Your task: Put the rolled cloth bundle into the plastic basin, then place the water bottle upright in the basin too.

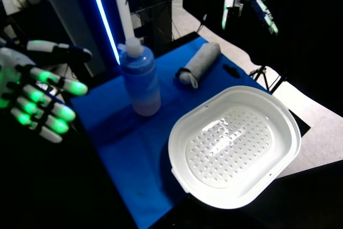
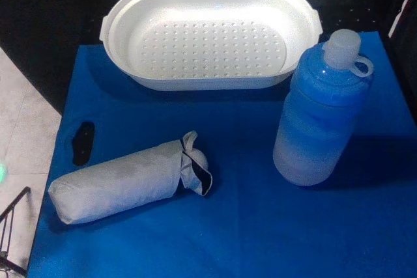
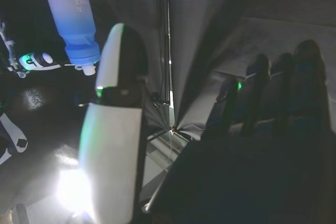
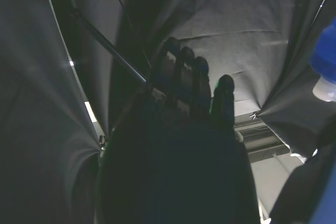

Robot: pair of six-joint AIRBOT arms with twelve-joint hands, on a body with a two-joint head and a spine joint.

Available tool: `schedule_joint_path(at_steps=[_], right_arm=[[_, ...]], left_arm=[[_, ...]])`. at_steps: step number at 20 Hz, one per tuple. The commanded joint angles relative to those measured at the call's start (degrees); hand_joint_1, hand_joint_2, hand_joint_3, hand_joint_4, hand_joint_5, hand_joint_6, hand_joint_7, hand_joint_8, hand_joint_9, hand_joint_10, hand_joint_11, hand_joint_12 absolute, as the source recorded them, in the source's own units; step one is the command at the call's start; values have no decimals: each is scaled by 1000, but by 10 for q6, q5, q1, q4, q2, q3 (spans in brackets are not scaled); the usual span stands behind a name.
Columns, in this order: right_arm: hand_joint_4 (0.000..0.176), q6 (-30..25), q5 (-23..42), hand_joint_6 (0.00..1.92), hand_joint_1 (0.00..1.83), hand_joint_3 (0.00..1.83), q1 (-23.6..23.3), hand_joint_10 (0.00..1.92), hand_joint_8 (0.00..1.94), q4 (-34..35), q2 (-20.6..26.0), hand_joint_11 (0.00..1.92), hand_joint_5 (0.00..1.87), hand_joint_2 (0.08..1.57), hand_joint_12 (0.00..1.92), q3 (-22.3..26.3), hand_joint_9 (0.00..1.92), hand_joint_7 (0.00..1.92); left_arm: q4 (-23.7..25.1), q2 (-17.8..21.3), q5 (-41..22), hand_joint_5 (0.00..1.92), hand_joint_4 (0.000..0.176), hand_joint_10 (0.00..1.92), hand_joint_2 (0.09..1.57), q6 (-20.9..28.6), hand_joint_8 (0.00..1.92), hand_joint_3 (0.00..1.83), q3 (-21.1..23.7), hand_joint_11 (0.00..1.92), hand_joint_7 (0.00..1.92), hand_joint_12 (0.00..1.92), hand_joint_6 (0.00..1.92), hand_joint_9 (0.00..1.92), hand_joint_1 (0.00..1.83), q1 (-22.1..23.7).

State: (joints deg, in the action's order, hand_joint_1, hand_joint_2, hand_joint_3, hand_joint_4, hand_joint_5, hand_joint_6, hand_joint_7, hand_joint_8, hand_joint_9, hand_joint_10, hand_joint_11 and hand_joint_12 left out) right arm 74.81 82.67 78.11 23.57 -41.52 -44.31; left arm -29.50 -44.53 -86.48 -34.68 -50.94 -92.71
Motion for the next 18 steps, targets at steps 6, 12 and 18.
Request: schedule_joint_path(at_steps=[6,12,18], right_arm=[[61,-5,69,1,397,2,-2,8,1,-1,1,0,461,1449,816,-3,256,305],[61,-5,69,1,373,1,-2,2,0,-1,0,0,446,1460,793,-5,244,290],[42,-5,64,0,338,1,-2,2,1,-1,-1,0,445,1464,897,-6,266,286]], left_arm=[[39,0,-28,196,125,0,1178,5,0,0,-22,64,159,61,0,99,0,47],[146,4,44,84,176,5,815,5,4,0,-44,126,77,34,0,64,518,144],[250,12,131,65,176,9,754,5,8,0,-50,82,27,17,7,27,711,222]])
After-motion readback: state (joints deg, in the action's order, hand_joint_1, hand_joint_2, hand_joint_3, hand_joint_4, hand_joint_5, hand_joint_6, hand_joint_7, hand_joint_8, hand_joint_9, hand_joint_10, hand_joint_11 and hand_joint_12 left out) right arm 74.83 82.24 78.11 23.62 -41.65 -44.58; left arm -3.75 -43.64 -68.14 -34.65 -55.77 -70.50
